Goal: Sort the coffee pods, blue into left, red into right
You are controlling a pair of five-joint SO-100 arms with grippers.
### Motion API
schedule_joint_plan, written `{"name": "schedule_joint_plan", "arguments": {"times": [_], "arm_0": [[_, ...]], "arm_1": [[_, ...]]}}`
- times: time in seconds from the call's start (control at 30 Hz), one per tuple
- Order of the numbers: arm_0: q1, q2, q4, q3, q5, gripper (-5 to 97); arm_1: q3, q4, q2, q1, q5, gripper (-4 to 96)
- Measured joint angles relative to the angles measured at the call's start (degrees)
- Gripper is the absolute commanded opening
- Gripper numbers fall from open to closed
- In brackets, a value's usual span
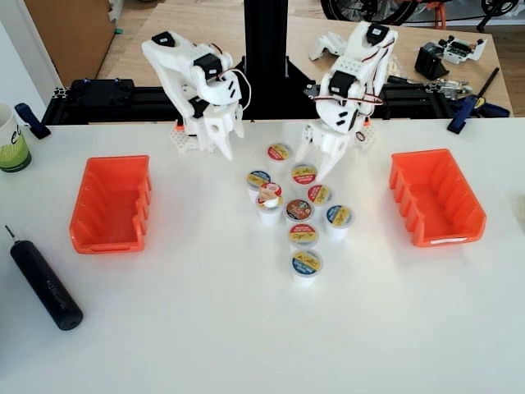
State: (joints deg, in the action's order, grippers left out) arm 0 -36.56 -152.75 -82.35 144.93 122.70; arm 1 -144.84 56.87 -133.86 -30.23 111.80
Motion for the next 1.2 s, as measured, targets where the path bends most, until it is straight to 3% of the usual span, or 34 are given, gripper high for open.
{"name": "schedule_joint_plan", "arguments": {"times": [0.63,1.0,1.2], "arm_0": [[0.0,0.0,0.0,0.0,0.0,30],[0.0,0.0,0.2,0.0,0.0,30],[0.0,0.0,0.5,0.4,0.0,30]], "arm_1": [[-5.0,-10.8,1.6,-2.8,-3.6,30.6],[-5.0,-9.3,2.2,-2.8,-4.4,33.1],[-5.6,-9.0,2.2,-2.8,-4.7,27.4]]}}
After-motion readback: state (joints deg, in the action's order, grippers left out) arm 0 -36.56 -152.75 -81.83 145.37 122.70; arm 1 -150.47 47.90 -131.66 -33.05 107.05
